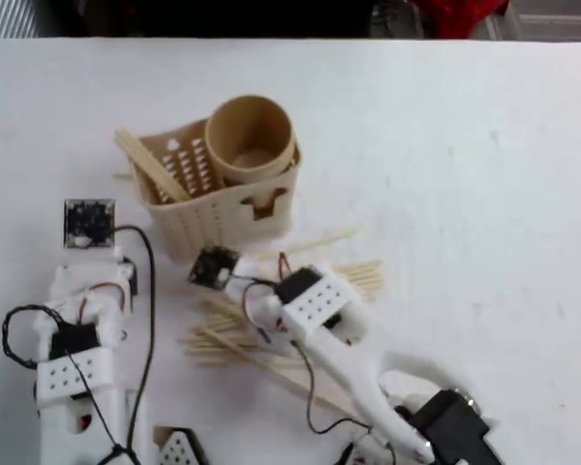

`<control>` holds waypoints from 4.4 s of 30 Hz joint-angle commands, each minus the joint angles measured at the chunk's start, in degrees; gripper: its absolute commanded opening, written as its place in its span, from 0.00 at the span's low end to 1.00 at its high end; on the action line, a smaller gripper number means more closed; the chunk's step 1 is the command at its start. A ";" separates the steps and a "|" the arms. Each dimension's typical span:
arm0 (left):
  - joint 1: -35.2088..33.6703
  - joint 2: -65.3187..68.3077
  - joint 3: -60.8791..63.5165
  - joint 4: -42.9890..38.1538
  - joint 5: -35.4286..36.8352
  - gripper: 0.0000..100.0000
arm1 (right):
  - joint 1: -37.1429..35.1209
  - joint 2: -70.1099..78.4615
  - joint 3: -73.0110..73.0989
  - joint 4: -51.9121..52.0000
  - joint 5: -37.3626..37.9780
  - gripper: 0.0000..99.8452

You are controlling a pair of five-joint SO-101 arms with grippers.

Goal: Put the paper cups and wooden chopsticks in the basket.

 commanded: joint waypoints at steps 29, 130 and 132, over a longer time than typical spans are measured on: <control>0.75 0.31 -0.26 -1.23 -0.70 0.14 | 0.66 -30.46 -44.13 6.64 -16.97 0.02; 0.75 0.31 -0.18 -1.14 -0.70 0.14 | 9.63 -26.51 7.91 3.74 1.58 0.02; 0.75 0.31 -0.18 -1.14 -0.70 0.14 | 8.84 -32.75 7.82 7.43 1.58 0.02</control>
